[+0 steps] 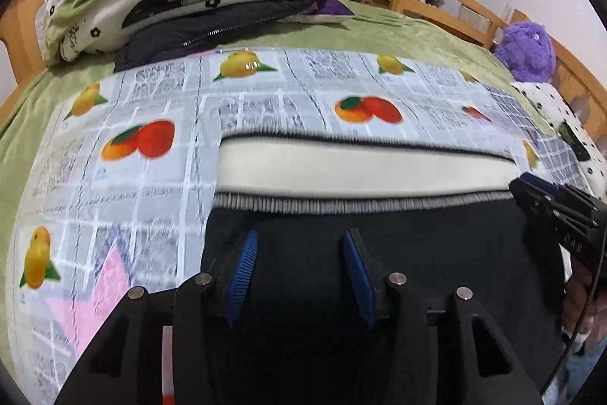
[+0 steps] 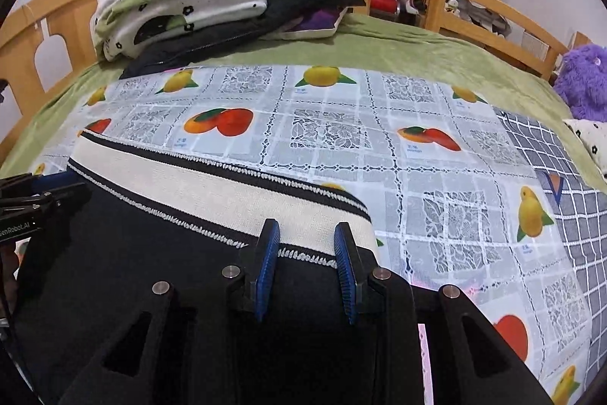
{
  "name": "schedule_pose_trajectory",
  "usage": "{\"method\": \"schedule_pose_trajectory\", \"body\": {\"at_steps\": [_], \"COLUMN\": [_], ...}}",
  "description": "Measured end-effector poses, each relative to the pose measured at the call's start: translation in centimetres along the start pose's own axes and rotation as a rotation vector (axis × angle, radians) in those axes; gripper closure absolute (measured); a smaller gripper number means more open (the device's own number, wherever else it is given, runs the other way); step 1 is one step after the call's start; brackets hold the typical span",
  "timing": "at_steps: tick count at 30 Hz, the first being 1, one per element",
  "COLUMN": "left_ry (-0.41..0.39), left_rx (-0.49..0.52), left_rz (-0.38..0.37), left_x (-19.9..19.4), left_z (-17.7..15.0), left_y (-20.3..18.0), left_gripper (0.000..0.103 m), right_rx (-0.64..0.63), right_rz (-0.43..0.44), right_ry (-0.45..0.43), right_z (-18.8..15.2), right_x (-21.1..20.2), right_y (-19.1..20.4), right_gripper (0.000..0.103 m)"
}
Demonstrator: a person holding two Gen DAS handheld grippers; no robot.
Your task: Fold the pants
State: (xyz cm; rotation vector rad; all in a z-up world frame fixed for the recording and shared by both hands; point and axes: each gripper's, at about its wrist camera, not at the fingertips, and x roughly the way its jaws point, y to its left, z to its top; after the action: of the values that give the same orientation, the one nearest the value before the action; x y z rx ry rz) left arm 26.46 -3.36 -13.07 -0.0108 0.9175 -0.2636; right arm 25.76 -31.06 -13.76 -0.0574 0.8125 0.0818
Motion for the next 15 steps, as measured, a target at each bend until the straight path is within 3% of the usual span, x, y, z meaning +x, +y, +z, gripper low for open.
{"method": "schedule_pose_trajectory", "body": {"at_steps": [3, 7, 10, 12, 15], "left_ry": [0.044, 0.079, 0.075, 0.028, 0.067], "left_rx": [0.030, 0.145, 0.192, 0.165, 0.125], "left_rz": [-0.057, -0.139, -0.076, -0.065, -0.073], "left_x": [-1.7, -4.9, -7.0, -8.8, -10.2], "left_z": [-1.8, -5.9, -9.6, -11.6, -14.0], "left_y": [-0.2, -1.4, -1.2, -0.2, 1.0], "left_gripper": [0.055, 0.055, 0.055, 0.053, 0.052], "right_rx": [0.026, 0.034, 0.009, 0.018, 0.053], "right_rz": [0.057, 0.125, 0.114, 0.133, 0.155], "right_ry": [0.028, 0.093, 0.099, 0.096, 0.119], "right_z": [-1.3, -3.5, -5.9, -7.2, -8.9], "right_x": [-2.1, -4.3, -6.0, -7.1, -8.2], "right_y": [-0.3, -0.1, 0.0, -0.4, -1.1], "right_gripper": [0.071, 0.070, 0.070, 0.070, 0.070]}}
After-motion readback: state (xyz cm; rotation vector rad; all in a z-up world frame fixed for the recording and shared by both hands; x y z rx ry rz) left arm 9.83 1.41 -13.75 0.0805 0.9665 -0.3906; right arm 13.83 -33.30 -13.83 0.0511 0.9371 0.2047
